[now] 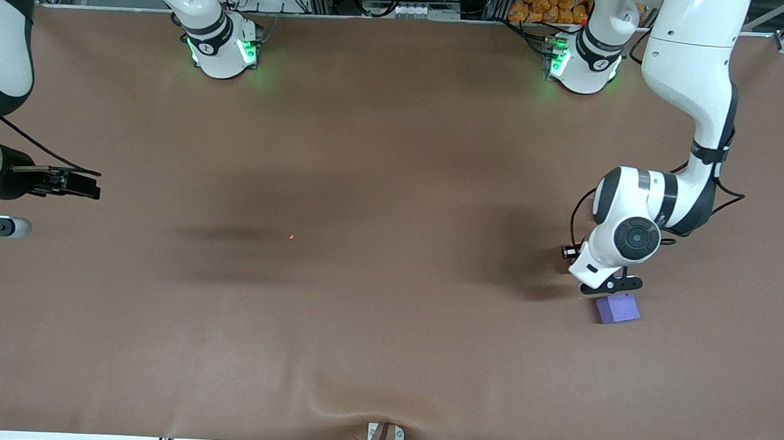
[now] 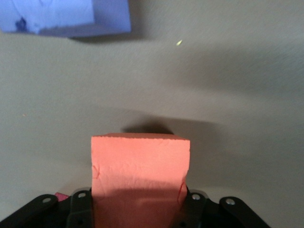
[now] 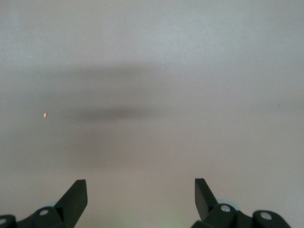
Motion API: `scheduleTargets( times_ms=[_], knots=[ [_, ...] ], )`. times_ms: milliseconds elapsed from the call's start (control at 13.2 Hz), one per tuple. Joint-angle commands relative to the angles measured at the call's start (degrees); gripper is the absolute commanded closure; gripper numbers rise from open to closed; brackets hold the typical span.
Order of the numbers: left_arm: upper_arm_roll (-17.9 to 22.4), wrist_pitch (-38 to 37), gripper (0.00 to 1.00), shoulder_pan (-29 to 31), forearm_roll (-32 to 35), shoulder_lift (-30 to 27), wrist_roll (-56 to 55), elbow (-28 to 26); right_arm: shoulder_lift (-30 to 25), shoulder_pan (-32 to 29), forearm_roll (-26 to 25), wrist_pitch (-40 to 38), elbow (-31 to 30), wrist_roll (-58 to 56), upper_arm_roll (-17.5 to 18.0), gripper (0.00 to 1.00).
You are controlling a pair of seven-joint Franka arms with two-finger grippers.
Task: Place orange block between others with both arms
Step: 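Carry the orange block with the left gripper toward the pink block, then lower the orange block between the pink and purple blocks with the left gripper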
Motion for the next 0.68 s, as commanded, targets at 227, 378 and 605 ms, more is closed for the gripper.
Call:
scheduleTargets(
  times_ms=[227, 378, 605],
  knots=[
    [-0.9, 2.5, 1.00, 4.9, 1.3, -2.2, 5.2, -2.6, -1.6, -0.1, -0.5, -6.5, 1.7, -0.1, 0.1, 0.00],
    [-0.9, 3.3, 1.00, 6.6, 1.3, -2.0, 7.8, -2.5, -1.6, 0.1, -0.5, -6.6, 1.7, 0.1, -0.1, 0.00],
    [-1.5, 3.9, 1.00, 8.8, 0.6, -1.8, 11.4, -2.5, -1.5, 0.1, -0.5, -6.5, 1.5, 0.0, -0.7, 0.00]
  ],
)
